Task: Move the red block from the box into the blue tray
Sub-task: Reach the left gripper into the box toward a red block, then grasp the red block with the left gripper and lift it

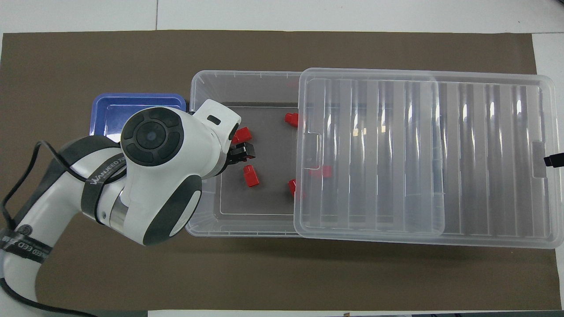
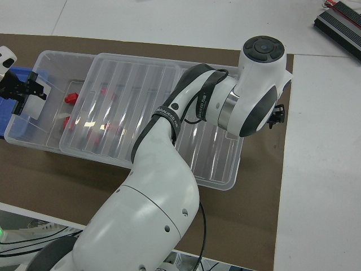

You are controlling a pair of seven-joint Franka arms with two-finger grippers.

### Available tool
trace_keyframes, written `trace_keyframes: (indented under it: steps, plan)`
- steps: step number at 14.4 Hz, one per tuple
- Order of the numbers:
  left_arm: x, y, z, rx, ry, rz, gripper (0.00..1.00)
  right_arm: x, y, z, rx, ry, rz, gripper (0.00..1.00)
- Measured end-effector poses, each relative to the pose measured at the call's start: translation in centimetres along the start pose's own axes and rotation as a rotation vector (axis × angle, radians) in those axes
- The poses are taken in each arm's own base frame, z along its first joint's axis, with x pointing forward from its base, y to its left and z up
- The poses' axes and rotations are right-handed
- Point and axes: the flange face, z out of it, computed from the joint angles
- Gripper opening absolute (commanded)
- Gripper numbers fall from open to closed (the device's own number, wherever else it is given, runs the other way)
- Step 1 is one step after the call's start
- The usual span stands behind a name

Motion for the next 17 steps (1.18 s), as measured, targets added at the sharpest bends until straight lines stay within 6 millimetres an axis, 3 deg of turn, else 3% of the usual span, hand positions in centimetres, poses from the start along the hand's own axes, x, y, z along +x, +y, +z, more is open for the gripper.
trace_keyframes:
  steps: [3, 6, 8, 12, 17]
  plan:
    - [-0.3, 1.6, 2.9, -0.001, -0.01, -0.049, 1.0, 0.9, -1.0, -1.5, 0.01, -0.022, 0.01, 1.0]
    - [0.0, 1.7, 4.7, -0.003, -0.012, -0.06, 1.0, 2.5, -2.7, -3.9, 0.018, -0.045, 0.033, 1.0]
    - [0.1, 1.6, 6.3, -0.007, -0.011, -0.063, 1.0, 3.6, -4.9, -5.4, 0.022, -0.055, 0.049, 1.0]
    - [-0.3, 1.6, 10.3, 0.003, -0.028, -0.06, 0.97, 5.2, -11.5, -8.0, 0.03, -0.082, 0.139, 1.0]
    - [-1.4, 1.5, 13.3, -0.004, -0.025, -0.057, 0.96, 4.5, -14.8, -10.1, 0.052, -0.108, 0.258, 1.0]
